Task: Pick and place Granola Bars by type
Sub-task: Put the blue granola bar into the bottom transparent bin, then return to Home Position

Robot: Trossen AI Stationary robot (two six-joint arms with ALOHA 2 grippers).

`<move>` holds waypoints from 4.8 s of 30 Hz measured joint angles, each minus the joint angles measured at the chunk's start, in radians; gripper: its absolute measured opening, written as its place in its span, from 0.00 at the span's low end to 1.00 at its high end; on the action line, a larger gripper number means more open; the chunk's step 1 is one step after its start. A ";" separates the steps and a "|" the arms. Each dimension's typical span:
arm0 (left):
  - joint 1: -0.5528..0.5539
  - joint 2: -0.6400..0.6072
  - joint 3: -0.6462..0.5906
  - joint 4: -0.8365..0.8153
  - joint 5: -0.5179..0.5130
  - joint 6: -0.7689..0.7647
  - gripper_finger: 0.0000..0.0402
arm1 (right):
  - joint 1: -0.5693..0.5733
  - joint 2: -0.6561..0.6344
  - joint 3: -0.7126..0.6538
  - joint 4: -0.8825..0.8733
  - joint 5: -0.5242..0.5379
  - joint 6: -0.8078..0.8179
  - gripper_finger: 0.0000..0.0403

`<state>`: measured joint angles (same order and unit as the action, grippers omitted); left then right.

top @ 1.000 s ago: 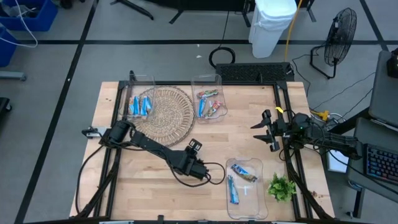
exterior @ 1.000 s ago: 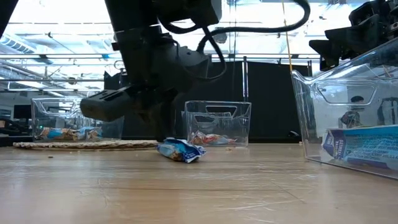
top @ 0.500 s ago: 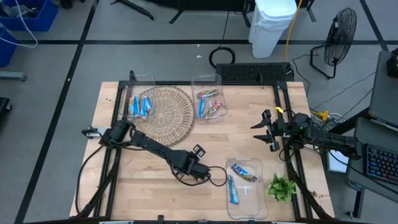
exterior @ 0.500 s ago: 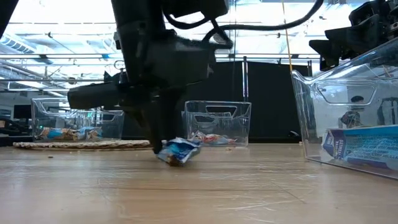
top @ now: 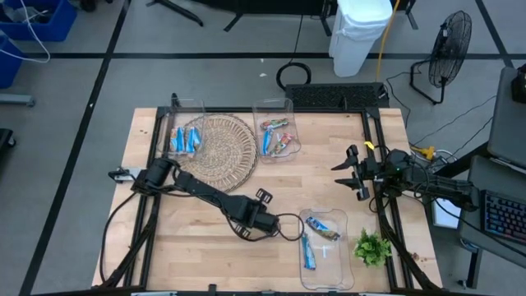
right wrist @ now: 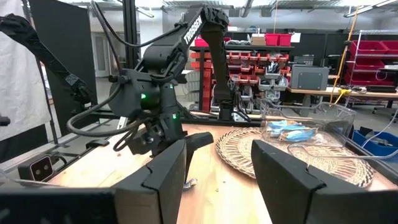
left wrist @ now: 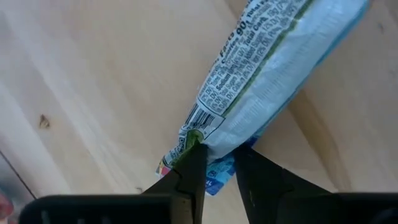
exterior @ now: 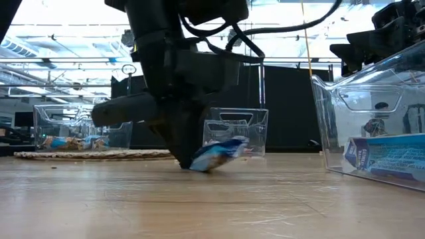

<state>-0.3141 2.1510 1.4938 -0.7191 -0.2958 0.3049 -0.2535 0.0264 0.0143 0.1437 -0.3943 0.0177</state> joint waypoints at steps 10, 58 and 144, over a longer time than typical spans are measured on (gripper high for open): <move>0.006 0.006 0.007 0.102 -0.018 -0.306 0.01 | 0.000 0.001 0.000 0.002 0.000 0.000 0.43; -0.022 0.009 0.004 1.254 0.460 -0.450 0.00 | 0.000 0.010 0.000 0.008 0.000 0.000 0.43; 0.013 -1.028 -1.055 1.249 -0.171 -0.523 0.66 | 0.000 0.010 0.000 0.008 0.000 0.000 0.43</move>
<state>-0.3008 1.1226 0.4388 0.5301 -0.4666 -0.2181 -0.2535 0.0360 0.0144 0.1520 -0.3944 0.0177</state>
